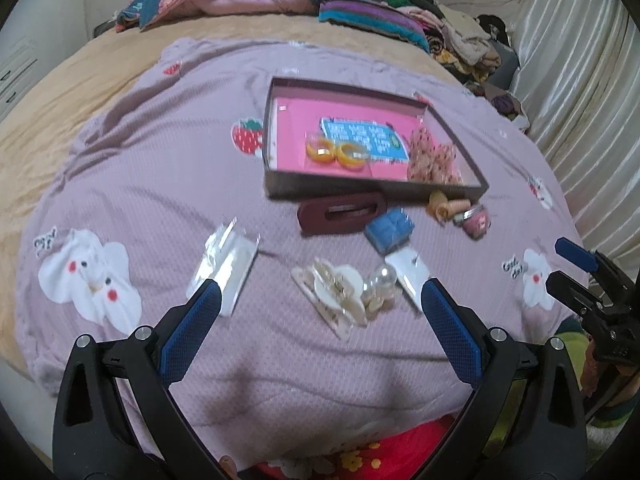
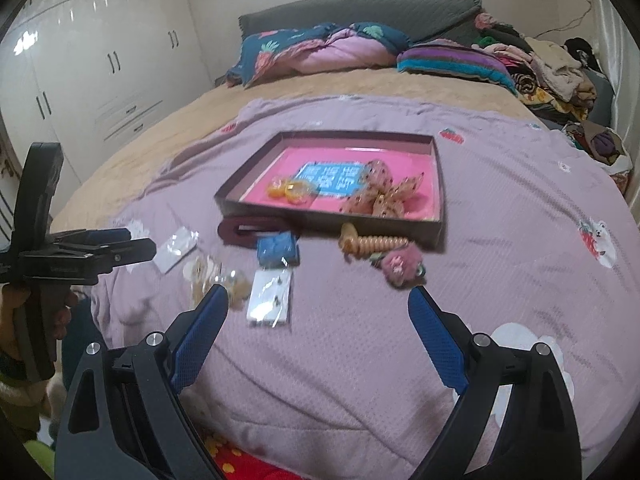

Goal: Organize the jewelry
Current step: 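Grasp the white earring card with right tool while left grasps white claw clip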

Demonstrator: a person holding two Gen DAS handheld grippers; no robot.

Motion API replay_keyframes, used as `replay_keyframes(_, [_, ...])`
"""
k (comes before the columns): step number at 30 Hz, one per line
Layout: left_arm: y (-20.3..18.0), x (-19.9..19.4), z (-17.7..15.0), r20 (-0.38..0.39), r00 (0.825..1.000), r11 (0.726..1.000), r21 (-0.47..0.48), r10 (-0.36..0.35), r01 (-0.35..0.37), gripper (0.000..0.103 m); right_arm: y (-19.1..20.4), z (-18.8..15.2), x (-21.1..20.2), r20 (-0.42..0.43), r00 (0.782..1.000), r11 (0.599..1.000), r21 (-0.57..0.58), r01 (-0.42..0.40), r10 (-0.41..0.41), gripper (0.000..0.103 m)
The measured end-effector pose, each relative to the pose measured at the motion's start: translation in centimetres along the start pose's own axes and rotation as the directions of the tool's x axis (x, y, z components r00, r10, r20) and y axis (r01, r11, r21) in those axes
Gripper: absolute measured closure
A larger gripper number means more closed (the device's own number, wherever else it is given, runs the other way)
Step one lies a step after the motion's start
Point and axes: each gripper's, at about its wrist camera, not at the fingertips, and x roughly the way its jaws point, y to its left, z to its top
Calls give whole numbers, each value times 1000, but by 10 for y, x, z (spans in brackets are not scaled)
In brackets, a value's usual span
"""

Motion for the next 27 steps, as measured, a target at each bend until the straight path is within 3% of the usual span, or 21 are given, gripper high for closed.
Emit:
replay_keyframes(20, [-15, 32, -39, -103, 995, 1000, 25, -3, 6, 10, 6, -29, 21, -93, 996, 999, -44, -6, 1, 12])
replay_keyframes(26, [-17, 48, -35, -105, 994, 1000, 25, 6, -4, 18, 4, -28, 21, -88, 996, 999, -39, 0, -3, 12])
replay_keyframes(27, [-17, 50, -34, -102, 995, 1000, 26, 13, -11, 23, 3, -28, 21, -88, 996, 999, -36, 0, -3, 12])
